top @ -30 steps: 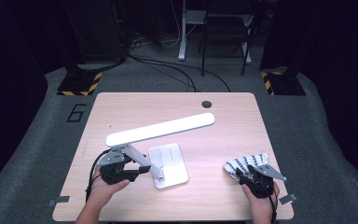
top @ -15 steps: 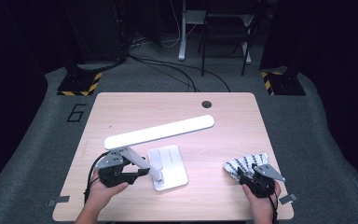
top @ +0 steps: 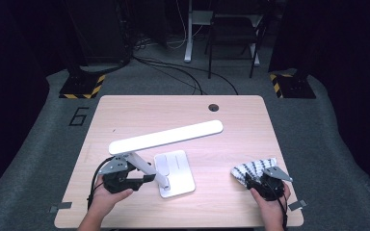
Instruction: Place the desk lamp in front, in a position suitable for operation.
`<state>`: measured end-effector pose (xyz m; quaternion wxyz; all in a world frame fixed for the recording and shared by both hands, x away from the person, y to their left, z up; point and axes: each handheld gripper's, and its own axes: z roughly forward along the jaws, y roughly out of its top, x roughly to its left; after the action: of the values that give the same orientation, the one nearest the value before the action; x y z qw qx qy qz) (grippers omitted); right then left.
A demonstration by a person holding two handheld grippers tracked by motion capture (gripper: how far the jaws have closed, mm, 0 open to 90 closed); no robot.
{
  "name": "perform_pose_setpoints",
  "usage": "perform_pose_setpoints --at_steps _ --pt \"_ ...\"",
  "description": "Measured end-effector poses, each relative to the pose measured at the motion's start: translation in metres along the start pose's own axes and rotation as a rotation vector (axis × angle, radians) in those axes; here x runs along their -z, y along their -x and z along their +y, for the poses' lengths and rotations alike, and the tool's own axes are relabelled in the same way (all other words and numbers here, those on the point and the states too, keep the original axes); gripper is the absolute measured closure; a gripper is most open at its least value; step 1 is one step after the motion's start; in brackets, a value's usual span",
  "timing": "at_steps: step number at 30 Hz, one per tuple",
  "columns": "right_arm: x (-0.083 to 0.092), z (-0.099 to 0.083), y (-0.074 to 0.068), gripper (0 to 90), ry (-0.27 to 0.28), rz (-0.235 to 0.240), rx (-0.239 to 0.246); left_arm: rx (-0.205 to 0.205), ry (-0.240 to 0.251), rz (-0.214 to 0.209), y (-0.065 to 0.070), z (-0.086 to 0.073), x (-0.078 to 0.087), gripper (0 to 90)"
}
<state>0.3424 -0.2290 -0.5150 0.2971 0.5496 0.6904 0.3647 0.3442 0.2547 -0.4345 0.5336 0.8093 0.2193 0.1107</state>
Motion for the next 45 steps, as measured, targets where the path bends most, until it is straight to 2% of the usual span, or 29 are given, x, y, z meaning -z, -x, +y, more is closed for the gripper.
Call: perform_pose_setpoints --at_steps 1,4,5,7,12,16,20,26,30,36,45 --pt "0.001 0.003 -0.003 25.8 0.02 0.006 0.02 0.0 0.002 -0.003 0.0 0.0 0.0 52.9" --pt "-0.002 0.008 -0.005 25.1 -0.003 0.025 0.024 -0.001 0.002 -0.006 0.0 0.0 0.0 52.9" --pt "-0.004 0.01 -0.004 24.6 -0.011 0.018 0.041 0.0 0.001 -0.006 0.0 0.0 0.0 52.9" --pt "-0.009 0.013 -0.001 22.8 -0.029 0.01 0.04 0.0 0.0 -0.008 0.0 0.0 0.0 52.9" --pt "-0.018 0.015 0.005 21.1 -0.077 0.016 0.02 -0.007 0.001 -0.045 0.001 0.0 0.0 52.9" --pt "-0.022 0.012 0.002 23.2 -0.107 0.006 0.035 -0.011 0.004 -0.047 0.003 0.0 -0.001 52.9" --pt "-0.024 0.01 0.002 26.6 -0.111 0.008 0.029 -0.011 0.001 -0.056 0.004 0.0 -0.001 52.9" --pt "-0.023 0.008 0.001 41.1 -0.11 0.042 0.011 -0.019 0.009 -0.076 0.006 0.0 -0.005 52.9" --pt "-0.021 0.008 -0.001 55.2 -0.107 0.067 0.03 -0.016 0.01 -0.077 0.006 0.0 -0.005 52.9" --pt "-0.019 0.007 -0.005 68.7 -0.093 0.086 0.064 -0.016 0.004 -0.078 0.008 0.001 -0.006 52.9" --pt "-0.012 0.006 -0.005 73.5 -0.064 0.142 0.002 -0.018 0.007 -0.074 0.008 0.001 -0.007 52.9"
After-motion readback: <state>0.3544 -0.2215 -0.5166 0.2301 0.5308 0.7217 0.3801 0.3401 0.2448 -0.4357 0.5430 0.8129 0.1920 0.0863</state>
